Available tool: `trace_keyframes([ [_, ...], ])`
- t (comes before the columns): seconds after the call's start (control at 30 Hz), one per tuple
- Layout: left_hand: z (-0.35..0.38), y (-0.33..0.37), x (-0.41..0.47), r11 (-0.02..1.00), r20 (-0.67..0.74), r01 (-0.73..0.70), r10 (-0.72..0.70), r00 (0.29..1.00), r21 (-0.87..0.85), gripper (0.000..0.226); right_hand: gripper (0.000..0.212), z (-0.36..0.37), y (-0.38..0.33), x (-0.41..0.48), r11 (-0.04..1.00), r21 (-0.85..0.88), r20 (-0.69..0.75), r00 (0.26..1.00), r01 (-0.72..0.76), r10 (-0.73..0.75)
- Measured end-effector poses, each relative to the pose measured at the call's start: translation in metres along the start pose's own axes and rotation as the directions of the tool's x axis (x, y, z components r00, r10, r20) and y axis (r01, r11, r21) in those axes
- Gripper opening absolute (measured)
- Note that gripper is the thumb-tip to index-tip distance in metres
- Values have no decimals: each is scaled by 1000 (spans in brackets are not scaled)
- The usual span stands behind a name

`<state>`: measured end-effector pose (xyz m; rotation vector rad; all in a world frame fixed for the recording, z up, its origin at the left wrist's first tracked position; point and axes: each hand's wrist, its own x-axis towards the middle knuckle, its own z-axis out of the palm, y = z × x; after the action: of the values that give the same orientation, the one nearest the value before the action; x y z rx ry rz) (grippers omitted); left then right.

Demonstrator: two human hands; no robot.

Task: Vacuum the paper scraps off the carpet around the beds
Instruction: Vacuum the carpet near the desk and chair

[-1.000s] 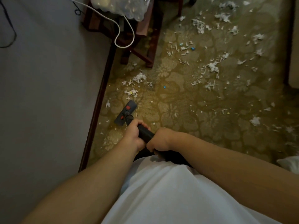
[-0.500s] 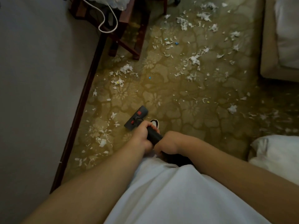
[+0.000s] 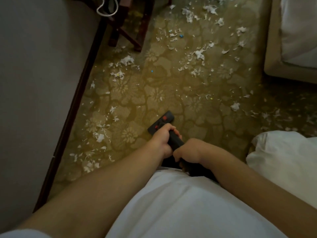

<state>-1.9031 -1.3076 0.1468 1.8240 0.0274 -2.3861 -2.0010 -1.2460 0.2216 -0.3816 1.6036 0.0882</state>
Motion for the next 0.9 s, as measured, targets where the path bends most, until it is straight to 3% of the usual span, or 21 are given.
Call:
trace_keyframes([
  [0.3, -105, 56, -21, 977, -19, -94, 92, 996, -194, 30, 27, 75, -82, 20, 971, -225, 21, 996, 84, -81],
  [0.67, -325, 162, -67, 897, -200, -251, 188, 962, -364, 30, 12, 262, -248, 48, 885, -442, 112, 988, 148, -110],
  [0.77, -382, 178, -79, 877, -231, -266, 184, 955, -399, 40, 11, 310, -281, 51, 845, -502, 146, 981, 182, -125],
  [0.9, -441, 181, -93, 838, -265, -287, 177, 948, -463, 33, 17, 362, -305, 55, 803, -556, 215, 970, 215, -111],
])
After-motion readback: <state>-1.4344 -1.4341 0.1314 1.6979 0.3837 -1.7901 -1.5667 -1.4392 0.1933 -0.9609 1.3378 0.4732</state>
